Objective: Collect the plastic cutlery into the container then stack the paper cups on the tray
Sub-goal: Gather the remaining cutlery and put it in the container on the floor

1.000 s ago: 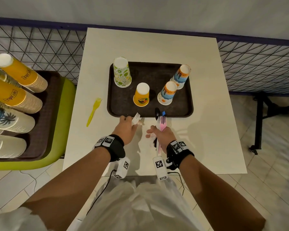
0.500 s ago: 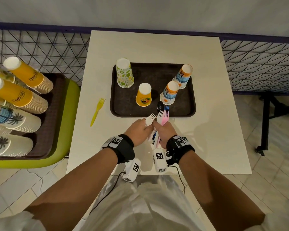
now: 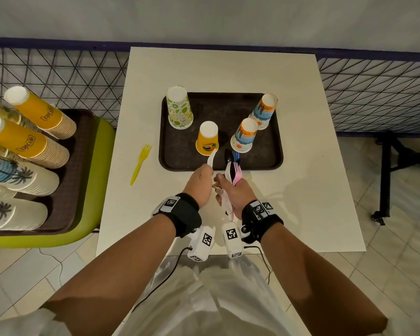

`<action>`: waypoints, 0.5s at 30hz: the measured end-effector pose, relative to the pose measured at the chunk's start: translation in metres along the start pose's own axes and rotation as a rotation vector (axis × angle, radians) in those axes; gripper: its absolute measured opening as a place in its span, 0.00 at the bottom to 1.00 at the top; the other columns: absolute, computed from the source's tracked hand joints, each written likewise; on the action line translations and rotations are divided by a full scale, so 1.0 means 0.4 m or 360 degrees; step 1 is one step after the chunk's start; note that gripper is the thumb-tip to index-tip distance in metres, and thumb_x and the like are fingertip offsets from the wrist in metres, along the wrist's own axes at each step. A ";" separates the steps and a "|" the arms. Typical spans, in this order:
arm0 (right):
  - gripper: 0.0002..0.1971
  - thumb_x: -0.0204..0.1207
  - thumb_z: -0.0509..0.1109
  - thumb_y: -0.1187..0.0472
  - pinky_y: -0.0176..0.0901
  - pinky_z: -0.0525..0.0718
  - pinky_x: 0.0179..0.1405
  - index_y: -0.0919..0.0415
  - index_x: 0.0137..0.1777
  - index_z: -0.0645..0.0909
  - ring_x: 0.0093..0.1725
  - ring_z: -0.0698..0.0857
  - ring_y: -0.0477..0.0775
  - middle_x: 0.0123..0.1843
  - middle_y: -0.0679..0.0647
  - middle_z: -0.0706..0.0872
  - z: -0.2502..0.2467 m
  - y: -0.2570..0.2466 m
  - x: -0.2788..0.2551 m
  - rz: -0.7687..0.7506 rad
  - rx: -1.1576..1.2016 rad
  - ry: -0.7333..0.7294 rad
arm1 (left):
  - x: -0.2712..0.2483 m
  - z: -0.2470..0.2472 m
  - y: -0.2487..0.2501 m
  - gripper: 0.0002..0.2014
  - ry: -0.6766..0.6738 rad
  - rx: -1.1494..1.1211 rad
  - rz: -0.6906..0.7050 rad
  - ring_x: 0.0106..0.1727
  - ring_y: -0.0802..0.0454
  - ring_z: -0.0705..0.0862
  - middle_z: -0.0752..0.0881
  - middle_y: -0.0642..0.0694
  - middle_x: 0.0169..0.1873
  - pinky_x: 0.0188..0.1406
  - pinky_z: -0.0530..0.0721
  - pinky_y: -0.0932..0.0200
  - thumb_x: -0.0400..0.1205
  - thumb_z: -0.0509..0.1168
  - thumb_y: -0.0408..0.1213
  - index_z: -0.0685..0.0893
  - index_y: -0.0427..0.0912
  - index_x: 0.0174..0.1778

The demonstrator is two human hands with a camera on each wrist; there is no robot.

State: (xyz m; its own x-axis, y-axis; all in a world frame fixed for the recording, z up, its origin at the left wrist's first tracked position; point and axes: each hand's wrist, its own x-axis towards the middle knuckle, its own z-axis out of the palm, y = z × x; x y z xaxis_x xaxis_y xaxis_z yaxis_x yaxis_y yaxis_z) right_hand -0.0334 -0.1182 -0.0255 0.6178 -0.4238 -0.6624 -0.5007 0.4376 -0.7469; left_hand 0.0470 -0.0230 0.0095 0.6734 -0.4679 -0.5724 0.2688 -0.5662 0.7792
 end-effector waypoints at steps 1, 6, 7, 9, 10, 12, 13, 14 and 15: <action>0.17 0.79 0.74 0.46 0.55 0.86 0.40 0.62 0.46 0.88 0.33 0.85 0.61 0.36 0.67 0.87 0.002 0.003 0.001 -0.0019 -0.0018 -0.0005 | 0.000 0.001 0.003 0.13 -0.0021 0.0052 0.0012 0.46 0.41 0.73 0.76 0.39 0.43 0.50 0.75 0.47 0.91 0.45 0.36 0.74 0.38 0.48; 0.19 0.83 0.70 0.45 0.47 0.86 0.32 0.62 0.47 0.88 0.31 0.85 0.59 0.35 0.64 0.87 -0.004 -0.018 -0.010 -0.0004 -0.0048 -0.0013 | 0.010 0.000 -0.004 0.12 -0.0136 0.0123 0.0033 0.49 0.39 0.81 0.81 0.36 0.46 0.53 0.80 0.43 0.88 0.52 0.39 0.77 0.41 0.43; 0.19 0.83 0.70 0.44 0.45 0.85 0.30 0.62 0.47 0.88 0.29 0.85 0.57 0.34 0.63 0.88 -0.009 -0.019 -0.010 0.0000 -0.0058 0.0001 | 0.012 -0.005 -0.008 0.12 -0.0146 0.0157 0.0059 0.45 0.42 0.80 0.81 0.39 0.40 0.49 0.78 0.46 0.88 0.55 0.39 0.77 0.42 0.40; 0.18 0.81 0.72 0.44 0.48 0.85 0.32 0.60 0.48 0.89 0.31 0.85 0.59 0.34 0.63 0.88 -0.016 -0.016 -0.010 -0.0017 -0.0014 -0.0003 | 0.013 -0.020 -0.016 0.12 -0.0149 0.0216 0.0125 0.38 0.47 0.80 0.82 0.45 0.33 0.46 0.80 0.49 0.86 0.63 0.40 0.82 0.42 0.37; 0.16 0.80 0.74 0.44 0.50 0.84 0.36 0.58 0.48 0.90 0.34 0.84 0.62 0.35 0.63 0.88 -0.018 -0.011 -0.008 -0.0011 0.0012 -0.0006 | 0.011 -0.029 -0.019 0.10 -0.0149 0.0270 0.0179 0.35 0.50 0.81 0.84 0.47 0.31 0.46 0.83 0.51 0.84 0.67 0.40 0.87 0.42 0.39; 0.11 0.78 0.77 0.48 0.50 0.83 0.36 0.56 0.48 0.91 0.38 0.84 0.63 0.39 0.63 0.89 -0.020 -0.007 -0.007 0.0015 0.0036 -0.0001 | 0.008 -0.039 -0.024 0.06 -0.0154 0.0432 0.0316 0.33 0.54 0.85 0.88 0.51 0.30 0.43 0.85 0.56 0.81 0.74 0.40 0.93 0.41 0.43; 0.11 0.77 0.79 0.49 0.49 0.84 0.35 0.57 0.49 0.91 0.38 0.85 0.63 0.40 0.63 0.90 -0.021 -0.004 -0.005 0.0018 0.0016 0.0000 | 0.004 -0.042 -0.022 0.05 -0.0145 0.0498 0.0377 0.35 0.54 0.86 0.89 0.51 0.31 0.43 0.85 0.59 0.78 0.76 0.40 0.94 0.42 0.44; 0.13 0.75 0.81 0.50 0.49 0.86 0.34 0.59 0.50 0.91 0.38 0.87 0.64 0.42 0.62 0.92 -0.020 -0.002 -0.002 0.0025 -0.0003 0.0001 | 0.001 -0.045 -0.019 0.06 -0.0132 0.0537 0.0417 0.36 0.53 0.88 0.91 0.50 0.33 0.43 0.86 0.59 0.77 0.78 0.40 0.95 0.42 0.46; 0.15 0.73 0.82 0.50 0.52 0.89 0.37 0.61 0.51 0.91 0.39 0.90 0.66 0.43 0.62 0.93 -0.017 -0.002 -0.001 0.0018 -0.0024 0.0012 | -0.001 -0.047 -0.020 0.08 -0.0129 0.0523 0.0434 0.38 0.52 0.90 0.92 0.49 0.34 0.45 0.88 0.58 0.75 0.80 0.39 0.95 0.43 0.48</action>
State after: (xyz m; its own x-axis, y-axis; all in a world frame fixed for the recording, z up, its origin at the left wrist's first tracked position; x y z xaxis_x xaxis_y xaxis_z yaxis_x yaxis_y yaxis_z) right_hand -0.0374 -0.1239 -0.0249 0.6072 -0.4249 -0.6714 -0.5171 0.4302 -0.7399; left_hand 0.0575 -0.0057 0.0084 0.6298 -0.6746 -0.3849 -0.1541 -0.5943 0.7894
